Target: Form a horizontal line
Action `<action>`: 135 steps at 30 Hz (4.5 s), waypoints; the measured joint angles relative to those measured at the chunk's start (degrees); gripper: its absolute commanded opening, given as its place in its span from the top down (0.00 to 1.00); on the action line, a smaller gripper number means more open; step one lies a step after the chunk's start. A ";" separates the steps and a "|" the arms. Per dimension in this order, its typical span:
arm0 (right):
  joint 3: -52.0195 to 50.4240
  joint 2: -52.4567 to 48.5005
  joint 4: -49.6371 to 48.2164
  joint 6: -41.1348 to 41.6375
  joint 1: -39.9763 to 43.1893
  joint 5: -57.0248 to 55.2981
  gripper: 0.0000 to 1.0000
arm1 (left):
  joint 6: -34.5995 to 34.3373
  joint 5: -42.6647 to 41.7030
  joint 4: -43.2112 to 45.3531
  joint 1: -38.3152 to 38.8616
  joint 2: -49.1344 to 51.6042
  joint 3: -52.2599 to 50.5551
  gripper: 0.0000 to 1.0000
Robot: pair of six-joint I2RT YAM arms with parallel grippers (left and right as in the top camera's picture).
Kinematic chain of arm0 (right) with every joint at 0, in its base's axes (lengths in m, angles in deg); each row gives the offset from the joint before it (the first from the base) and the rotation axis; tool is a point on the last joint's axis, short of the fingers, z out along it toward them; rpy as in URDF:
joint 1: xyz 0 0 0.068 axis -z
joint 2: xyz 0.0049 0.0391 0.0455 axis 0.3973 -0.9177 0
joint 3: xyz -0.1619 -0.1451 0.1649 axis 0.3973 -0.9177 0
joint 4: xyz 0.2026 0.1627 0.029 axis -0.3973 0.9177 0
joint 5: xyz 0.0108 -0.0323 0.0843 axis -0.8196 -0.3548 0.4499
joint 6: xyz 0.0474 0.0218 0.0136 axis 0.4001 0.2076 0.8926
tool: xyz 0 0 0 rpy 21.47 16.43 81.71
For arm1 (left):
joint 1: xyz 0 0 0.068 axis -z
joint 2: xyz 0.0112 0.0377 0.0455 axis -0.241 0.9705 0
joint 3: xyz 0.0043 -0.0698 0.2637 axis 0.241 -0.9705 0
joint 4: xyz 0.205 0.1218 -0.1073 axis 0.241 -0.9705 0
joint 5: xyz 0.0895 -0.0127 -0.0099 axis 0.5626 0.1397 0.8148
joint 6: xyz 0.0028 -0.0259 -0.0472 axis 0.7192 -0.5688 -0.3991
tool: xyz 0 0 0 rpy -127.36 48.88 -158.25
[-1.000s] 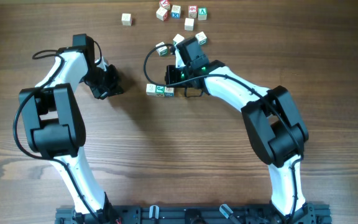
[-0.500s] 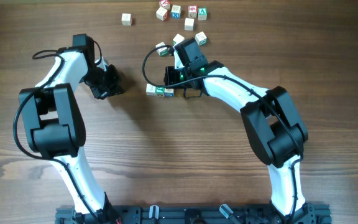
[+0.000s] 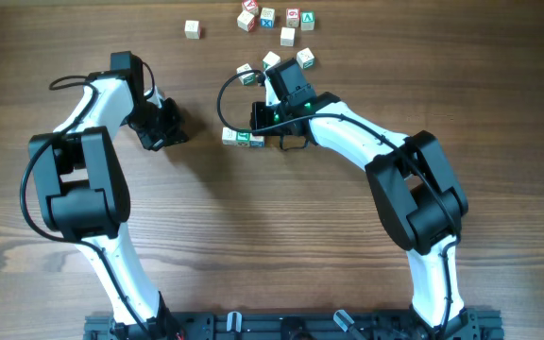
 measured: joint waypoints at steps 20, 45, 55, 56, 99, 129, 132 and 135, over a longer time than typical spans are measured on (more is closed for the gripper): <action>0.00 0.00 -0.09 0.00 0.00 0.02 0.96 | -0.15 0.00 0.00 0.00 0.02 0.00 0.96; 0.13 0.20 10.91 4.26 2.84 -2.67 0.95 | -0.13 0.00 -0.11 0.00 0.00 0.02 0.96; 0.13 0.22 13.79 5.62 2.45 0.26 0.95 | -0.13 0.00 -0.11 0.00 0.00 0.02 0.96; 0.13 0.22 13.86 5.66 2.45 0.44 0.95 | -0.13 0.00 -0.11 0.00 0.00 0.00 0.96; 0.13 0.24 9.86 5.68 0.98 4.31 0.95 | -0.13 0.00 -0.07 0.00 0.00 0.00 0.96; 0.13 0.24 7.48 5.73 0.98 4.31 0.95 | -0.13 0.00 -0.07 0.00 0.00 0.02 0.96; 0.13 0.24 7.10 5.88 0.98 4.33 0.95 | -0.13 0.00 -0.07 0.00 0.00 0.02 0.96; 0.13 0.24 6.84 6.05 0.98 4.33 0.95 | -0.13 0.00 -0.07 0.00 0.00 0.02 0.96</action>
